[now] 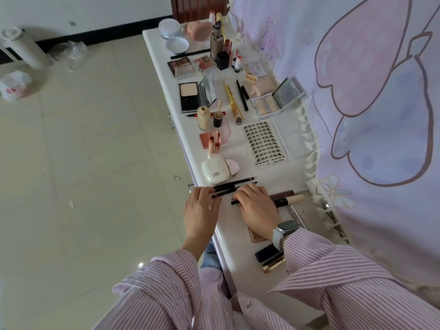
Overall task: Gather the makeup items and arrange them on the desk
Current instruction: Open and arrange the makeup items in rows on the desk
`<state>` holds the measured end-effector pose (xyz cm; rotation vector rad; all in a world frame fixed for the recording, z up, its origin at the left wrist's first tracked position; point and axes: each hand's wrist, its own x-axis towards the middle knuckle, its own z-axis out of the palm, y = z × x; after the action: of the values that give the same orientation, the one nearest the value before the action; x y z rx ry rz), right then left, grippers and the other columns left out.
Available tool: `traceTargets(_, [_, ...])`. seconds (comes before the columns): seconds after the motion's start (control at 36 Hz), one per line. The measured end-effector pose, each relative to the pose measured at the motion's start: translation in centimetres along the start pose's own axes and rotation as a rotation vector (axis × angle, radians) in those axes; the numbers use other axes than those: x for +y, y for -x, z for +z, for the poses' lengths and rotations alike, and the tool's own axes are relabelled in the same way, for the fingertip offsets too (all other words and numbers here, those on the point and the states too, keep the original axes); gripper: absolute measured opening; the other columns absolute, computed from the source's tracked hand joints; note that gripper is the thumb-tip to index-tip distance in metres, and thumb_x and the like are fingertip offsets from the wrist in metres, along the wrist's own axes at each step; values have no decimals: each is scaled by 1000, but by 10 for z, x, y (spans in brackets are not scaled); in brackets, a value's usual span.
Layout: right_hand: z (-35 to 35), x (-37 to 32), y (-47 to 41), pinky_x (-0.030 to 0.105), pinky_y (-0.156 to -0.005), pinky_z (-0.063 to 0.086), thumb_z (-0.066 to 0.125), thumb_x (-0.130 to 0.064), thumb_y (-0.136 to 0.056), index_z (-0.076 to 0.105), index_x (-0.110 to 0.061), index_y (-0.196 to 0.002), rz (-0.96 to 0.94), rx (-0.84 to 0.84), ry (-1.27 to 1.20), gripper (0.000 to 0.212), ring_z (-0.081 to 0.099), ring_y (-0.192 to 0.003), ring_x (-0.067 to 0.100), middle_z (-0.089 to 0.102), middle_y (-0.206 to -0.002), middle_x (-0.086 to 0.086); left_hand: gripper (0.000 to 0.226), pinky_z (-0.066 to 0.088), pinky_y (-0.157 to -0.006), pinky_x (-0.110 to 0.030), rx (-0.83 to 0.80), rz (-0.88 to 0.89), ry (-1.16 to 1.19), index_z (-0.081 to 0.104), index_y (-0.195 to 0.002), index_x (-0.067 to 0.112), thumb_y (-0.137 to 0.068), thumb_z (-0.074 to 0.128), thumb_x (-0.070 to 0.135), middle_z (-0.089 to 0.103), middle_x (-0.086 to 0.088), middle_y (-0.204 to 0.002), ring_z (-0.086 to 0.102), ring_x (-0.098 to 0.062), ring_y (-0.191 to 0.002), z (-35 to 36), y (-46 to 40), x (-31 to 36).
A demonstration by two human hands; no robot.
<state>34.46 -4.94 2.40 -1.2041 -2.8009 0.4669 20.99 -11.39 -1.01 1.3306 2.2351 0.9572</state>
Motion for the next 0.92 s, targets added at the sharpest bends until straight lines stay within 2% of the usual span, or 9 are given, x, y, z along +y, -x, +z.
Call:
traceTargets(0.11, [-1,5,0,36,-75,48,73,3,-65,64,-12,-95,42,38,-28,35,59,-90,24,62,-94,3,24,48,-76,-38,39,58,-41,63,-98,5,-76,72,6,59,-10,-96,58,-28,-87,1,12,-6])
traceTargets(0.25, [-13,30,10,40,-73,48,69,0,-74,67,-10,-94,109,61,-16,22,61,-87,26,62,-92,4,27,44,-74,-34,30,204,-165,63,-99,13,-81,47,26,60,-4,-99,45,-18,-93,4,32,-13])
traceTargets(0.36, [-23,55,22,43,-77,46,67,-8,-77,67,-10,-96,161,2,84,19,60,-93,28,62,-96,5,33,47,-77,-37,-56,283,-254,64,-103,15,-80,46,31,62,-3,-106,45,-19,-101,8,43,-12])
traceTargets(0.5, [-33,67,25,37,-94,31,48,-21,-91,58,-17,-117,158,-160,177,28,43,-116,20,52,-119,-1,36,48,-82,-41,-107,253,-286,65,-105,17,-82,44,34,61,-3,-114,45,-20,-110,8,48,-11])
traceTargets(0.56, [-33,67,21,36,-96,28,44,-21,-92,54,-21,-120,191,-214,167,30,37,-121,16,48,-124,-5,33,49,-81,-41,-120,255,-291,65,-105,17,-82,47,33,61,-3,-115,46,-20,-111,7,47,-10])
traceTargets(0.61, [-32,66,15,35,-95,28,43,-19,-92,53,-23,-120,210,-250,149,30,35,-122,14,47,-125,-7,27,50,-80,-43,-128,256,-293,65,-105,17,-79,63,27,62,-4,-115,49,-23,-110,7,46,-10])
traceTargets(0.67, [-32,65,8,35,-94,28,43,-19,-93,53,-23,-118,187,-287,164,28,35,-121,15,48,-124,-6,34,50,-80,-44,-148,247,-299,66,-104,17,-72,76,22,62,-5,-115,53,-24,-109,6,46,-9])
traceTargets(0.78, [-34,63,-2,34,-93,28,46,-22,-93,50,-21,-118,96,-347,283,26,37,-119,16,47,-122,-5,39,49,-80,-45,-164,223,-295,65,-105,18,-69,79,22,62,-4,-115,47,-21,-110,3,46,-7])
traceTargets(0.92, [-36,64,-3,32,-87,26,45,-18,-92,49,-18,-114,1,-283,388,22,43,-112,18,53,-115,-4,39,50,-79,-44,-193,197,-311,67,-101,19,-65,82,22,63,-2,-112,60,-25,-104,1,44,-3])
